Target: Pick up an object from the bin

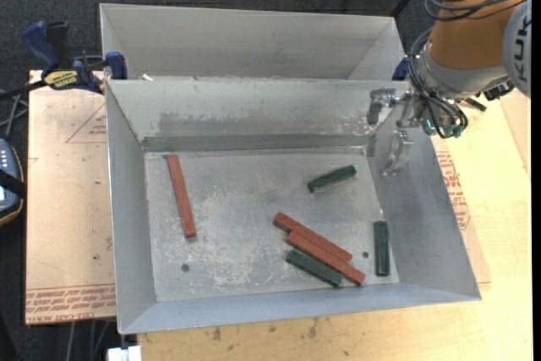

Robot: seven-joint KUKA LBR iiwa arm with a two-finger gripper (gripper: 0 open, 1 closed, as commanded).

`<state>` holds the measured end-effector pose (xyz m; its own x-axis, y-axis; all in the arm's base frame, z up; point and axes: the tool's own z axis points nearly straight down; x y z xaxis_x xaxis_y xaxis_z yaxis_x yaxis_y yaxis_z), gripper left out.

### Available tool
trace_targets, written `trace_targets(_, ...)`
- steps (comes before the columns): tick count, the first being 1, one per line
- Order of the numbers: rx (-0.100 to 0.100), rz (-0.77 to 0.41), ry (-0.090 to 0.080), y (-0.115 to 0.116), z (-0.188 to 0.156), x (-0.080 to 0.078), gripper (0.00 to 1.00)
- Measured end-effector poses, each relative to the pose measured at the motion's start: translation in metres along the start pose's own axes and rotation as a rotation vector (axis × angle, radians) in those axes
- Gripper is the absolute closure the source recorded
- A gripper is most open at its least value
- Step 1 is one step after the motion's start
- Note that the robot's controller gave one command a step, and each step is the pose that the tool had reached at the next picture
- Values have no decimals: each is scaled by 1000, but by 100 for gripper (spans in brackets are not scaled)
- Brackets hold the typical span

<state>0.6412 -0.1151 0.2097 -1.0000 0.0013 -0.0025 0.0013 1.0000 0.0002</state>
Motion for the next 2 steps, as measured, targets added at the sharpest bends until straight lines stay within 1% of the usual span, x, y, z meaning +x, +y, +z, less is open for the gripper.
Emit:
trace_targets(1, 1, 6, -5, 10, 58, 9, 0)
trace_targets(2, 0, -25, 0, 9, 139, 5, 100)
